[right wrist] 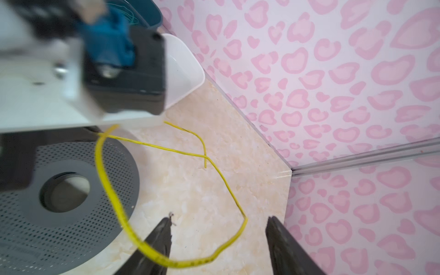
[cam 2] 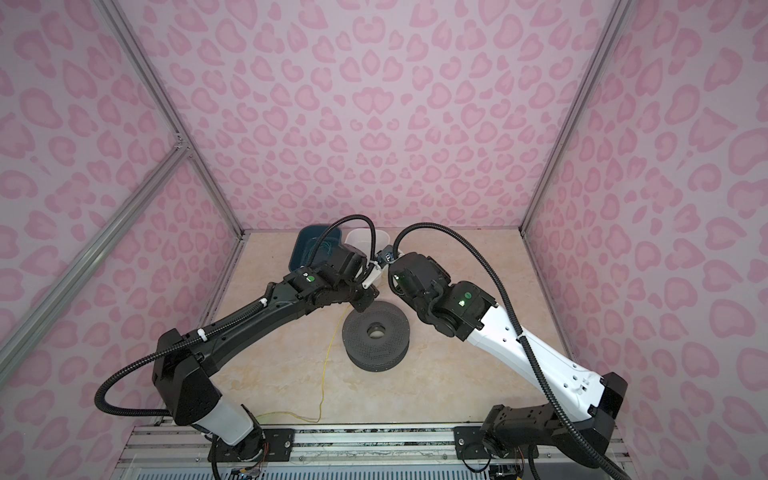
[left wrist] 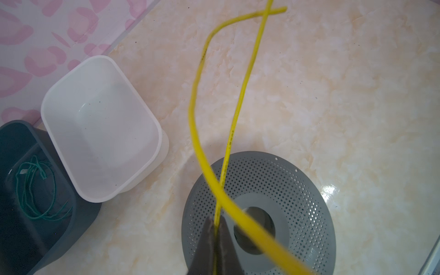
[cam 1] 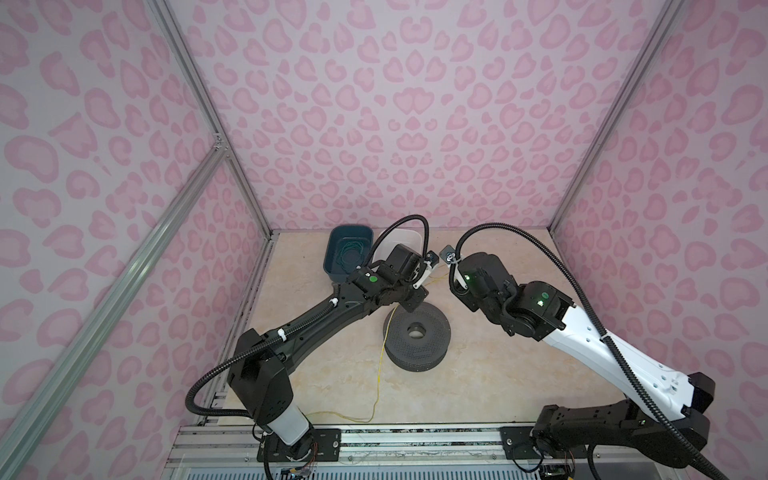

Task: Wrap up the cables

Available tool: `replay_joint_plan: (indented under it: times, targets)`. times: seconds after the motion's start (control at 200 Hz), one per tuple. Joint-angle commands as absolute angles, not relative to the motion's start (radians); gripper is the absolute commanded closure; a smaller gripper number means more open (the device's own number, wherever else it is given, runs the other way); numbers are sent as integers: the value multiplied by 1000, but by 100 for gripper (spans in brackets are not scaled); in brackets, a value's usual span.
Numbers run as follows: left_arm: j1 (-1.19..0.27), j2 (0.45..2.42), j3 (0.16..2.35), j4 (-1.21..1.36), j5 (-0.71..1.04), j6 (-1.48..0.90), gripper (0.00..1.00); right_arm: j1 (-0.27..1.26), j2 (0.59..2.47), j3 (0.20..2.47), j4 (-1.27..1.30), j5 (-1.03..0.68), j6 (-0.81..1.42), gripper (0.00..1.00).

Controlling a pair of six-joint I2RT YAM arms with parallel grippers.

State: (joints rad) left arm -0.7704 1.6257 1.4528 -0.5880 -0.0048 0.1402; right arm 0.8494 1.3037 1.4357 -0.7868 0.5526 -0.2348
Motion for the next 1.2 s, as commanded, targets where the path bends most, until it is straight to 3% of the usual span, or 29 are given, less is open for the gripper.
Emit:
replay_joint_plan:
  times: [0.0,0.225,0.42,0.585,0.655,0.9,1.195]
  targets:
    - [-770,1609,1444,-589,19,138,96,825,1305,1428,-697,486,-292,38]
    - [-770,1594,1427,-588,38,141,96,754,1312,1425,-649,337,-320,40]
    - [-769,1598,1433,-594,50,142,96,773,1399,1477,-686,387,-359,34]
    - [-770,1602,1437,-607,56,148,96,798,1387,1470,-614,437,-383,35]
    - [-769,1603,1435,-612,55,150,96,802,1370,1469,-588,440,-389,41]
    - [-770,1600,1436,-611,45,150,96,800,1362,1470,-605,414,-392,89]
    - [-769,1588,1403,-598,6,134,96,700,1258,1384,-525,402,-276,100]
